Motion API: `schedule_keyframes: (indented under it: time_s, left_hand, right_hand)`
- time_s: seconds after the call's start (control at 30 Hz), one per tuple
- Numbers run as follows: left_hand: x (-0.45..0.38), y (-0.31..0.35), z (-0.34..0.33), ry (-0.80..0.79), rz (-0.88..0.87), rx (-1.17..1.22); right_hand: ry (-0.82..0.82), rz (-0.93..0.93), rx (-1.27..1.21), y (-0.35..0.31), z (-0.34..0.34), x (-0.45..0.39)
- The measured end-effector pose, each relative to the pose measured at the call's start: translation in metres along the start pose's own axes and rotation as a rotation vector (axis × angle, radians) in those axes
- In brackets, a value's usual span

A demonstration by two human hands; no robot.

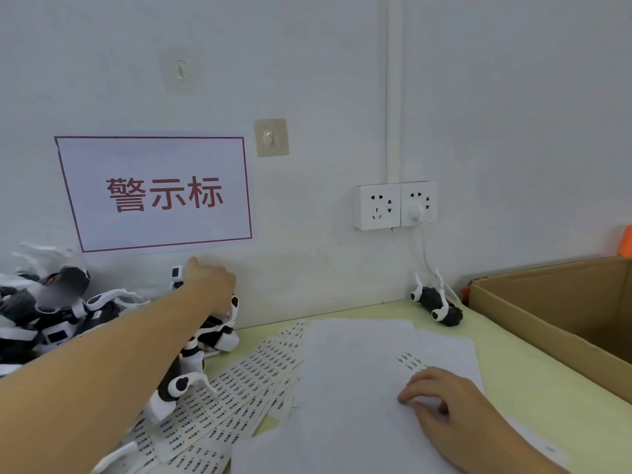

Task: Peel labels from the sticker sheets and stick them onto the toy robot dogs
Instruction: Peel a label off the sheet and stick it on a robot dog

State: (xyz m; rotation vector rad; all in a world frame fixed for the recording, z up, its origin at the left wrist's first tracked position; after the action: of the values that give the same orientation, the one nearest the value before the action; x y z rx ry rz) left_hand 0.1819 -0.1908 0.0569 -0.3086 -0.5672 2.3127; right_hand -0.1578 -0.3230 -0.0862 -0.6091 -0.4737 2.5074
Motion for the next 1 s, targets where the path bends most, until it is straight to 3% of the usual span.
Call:
schedule_keyframes:
  time_s: [0.23, 0.37, 0.5, 0.67, 0.8, 1.0]
  left_hand:
    - [-0.008, 0.005, 0.002, 0.049, -0.023, -0.11]
    - [-0.002, 0.006, 0.034, 0.213, -0.074, -0.164]
    - [0.014, 0.026, 0.066, 0.336, -0.154, 0.036]
    - [0.043, 0.086, 0.065, 0.206, -0.346, 0.373]
    - [0.056, 0.135, 0.039, 0.168, -0.448, 0.44]
    - [0.056, 0.167, 0.003, 0.236, -0.31, 0.351]
  right_hand:
    - [-0.001, 0.015, 0.015, -0.001, -0.001, 0.001]
    - [-0.014, 0.03, 0.031, 0.0, -0.001, -0.001]
    - [-0.019, 0.047, 0.049, -0.002, -0.001, 0.0]
    - [-0.034, 0.06, 0.06, -0.002, -0.002, 0.001]
    - [-0.018, 0.08, 0.065, 0.001, -0.003, 0.001]
    - [-0.029, 0.109, 0.038, 0.0, -0.003, 0.004]
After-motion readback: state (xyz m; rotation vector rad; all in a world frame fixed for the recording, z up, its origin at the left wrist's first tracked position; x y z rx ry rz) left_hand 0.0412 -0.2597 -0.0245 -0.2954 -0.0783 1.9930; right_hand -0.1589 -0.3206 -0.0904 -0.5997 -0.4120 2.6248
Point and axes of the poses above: each hand's wrist, its own x-axis away from the middle knuckle, its own z-axis out of the back of the hand, y = z × x, the point moved 1 cm from there along -x, towards the middle knuckle, and after that the axes turned 8 degrees about x, right-handed, at the moved point
